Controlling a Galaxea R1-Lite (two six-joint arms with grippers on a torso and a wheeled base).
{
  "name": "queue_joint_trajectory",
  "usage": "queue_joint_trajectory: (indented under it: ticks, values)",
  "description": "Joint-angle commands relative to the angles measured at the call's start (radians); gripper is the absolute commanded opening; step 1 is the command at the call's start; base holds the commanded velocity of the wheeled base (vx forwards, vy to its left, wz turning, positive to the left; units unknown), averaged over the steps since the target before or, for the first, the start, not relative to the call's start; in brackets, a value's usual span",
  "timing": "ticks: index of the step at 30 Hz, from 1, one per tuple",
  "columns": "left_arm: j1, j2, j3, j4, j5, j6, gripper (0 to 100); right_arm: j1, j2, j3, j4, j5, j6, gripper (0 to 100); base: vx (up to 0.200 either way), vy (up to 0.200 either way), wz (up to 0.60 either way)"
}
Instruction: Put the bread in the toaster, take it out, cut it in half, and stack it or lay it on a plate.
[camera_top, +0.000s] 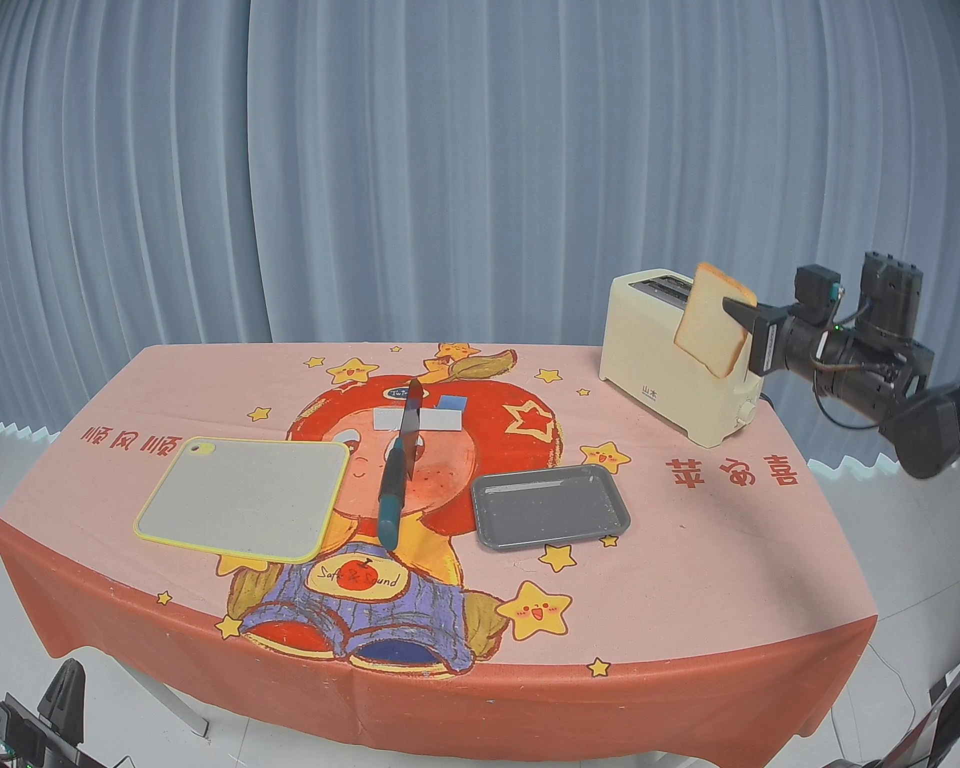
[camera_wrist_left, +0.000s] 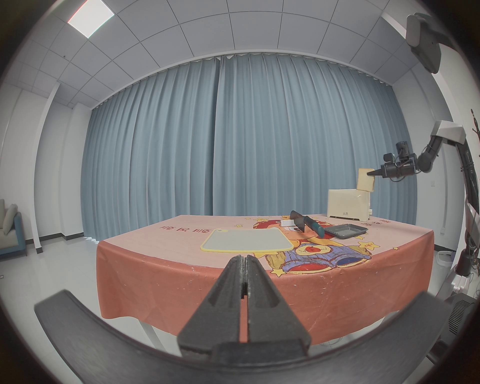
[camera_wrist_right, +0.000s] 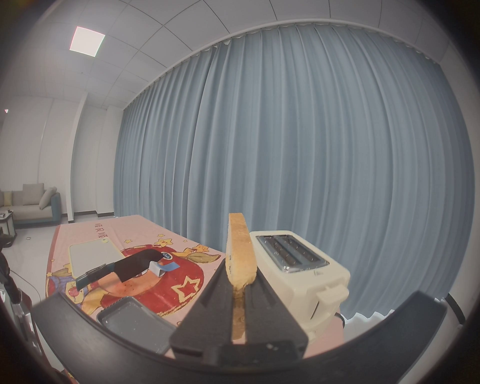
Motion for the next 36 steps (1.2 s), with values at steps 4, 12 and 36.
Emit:
queue_joint_trajectory:
  ticks: [4, 12, 36]
  values:
    - [0.002, -0.001, 0.018, -0.001, 0.0, 0.0, 0, 0.013, -0.07, 0.307, -0.265, 0.005, 0.006, 0, 0.0, 0.0, 0.0]
    - [0.002, -0.002, 0.018, -0.001, 0.0, -0.002, 0, 0.013, -0.064, 0.485, -0.447, 0.002, 0.006, 0, 0.0, 0.0, 0.0]
    - [0.002, -0.002, 0.018, -0.001, 0.0, -0.002, 0, 0.056, -0.087, 0.512, -0.449, -0.007, 0.0, 0, 0.0, 0.0, 0.0]
